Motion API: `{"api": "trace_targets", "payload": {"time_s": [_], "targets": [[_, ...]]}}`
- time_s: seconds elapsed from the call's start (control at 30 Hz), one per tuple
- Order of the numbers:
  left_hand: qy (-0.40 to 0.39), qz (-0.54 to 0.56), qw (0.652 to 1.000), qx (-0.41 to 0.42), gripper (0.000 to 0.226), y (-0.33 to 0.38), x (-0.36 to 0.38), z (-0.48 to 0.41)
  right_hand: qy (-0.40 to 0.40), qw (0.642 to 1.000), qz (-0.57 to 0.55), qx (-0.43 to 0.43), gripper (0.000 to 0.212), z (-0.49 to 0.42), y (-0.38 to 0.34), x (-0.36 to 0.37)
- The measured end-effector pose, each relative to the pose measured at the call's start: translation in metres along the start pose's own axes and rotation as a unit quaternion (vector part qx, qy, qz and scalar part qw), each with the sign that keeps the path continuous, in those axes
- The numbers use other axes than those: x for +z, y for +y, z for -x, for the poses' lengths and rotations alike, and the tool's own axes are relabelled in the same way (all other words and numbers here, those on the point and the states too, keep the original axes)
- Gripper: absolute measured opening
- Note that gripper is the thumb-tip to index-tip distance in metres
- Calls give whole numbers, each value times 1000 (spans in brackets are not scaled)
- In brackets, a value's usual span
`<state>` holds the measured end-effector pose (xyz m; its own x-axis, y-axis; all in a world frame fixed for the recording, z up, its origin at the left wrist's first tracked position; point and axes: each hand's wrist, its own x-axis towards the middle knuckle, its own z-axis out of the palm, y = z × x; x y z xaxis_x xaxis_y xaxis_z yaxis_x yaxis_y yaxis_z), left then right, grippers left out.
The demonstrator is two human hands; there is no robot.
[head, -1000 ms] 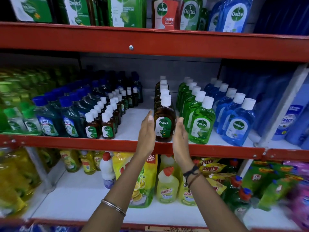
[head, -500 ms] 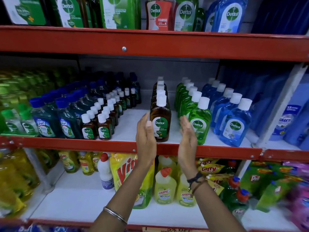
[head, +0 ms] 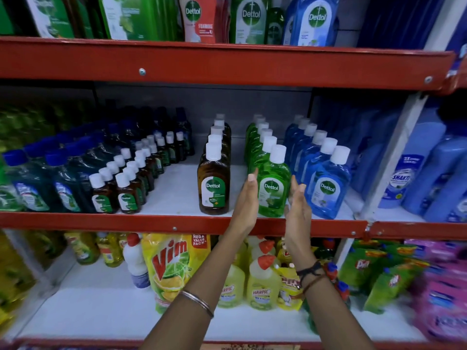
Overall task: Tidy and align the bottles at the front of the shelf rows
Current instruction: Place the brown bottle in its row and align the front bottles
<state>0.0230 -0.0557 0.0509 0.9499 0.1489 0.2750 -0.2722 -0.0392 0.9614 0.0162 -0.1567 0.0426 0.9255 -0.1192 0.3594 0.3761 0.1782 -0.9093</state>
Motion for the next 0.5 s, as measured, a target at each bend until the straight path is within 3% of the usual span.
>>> {"api": "trace_targets", "payload": {"time_s": [0.1, 0.2, 0.4, 0.5], "targets": [[16, 10, 1000, 10, 69, -2, -1, 4, -29, 999, -6, 21, 55, -9, 0, -8], [27, 7, 999, 15, 54, -2, -1, 6, -54, 998, -16, 38, 68, -16, -1, -13], [54, 7, 998, 32, 58, -2, 4, 10, -79, 996, -18, 43, 72, -20, -1, -18], [130, -12, 988, 83, 52, -9, 14, 16, -39, 999, -26, 17, 65, -15, -1, -25]]}}
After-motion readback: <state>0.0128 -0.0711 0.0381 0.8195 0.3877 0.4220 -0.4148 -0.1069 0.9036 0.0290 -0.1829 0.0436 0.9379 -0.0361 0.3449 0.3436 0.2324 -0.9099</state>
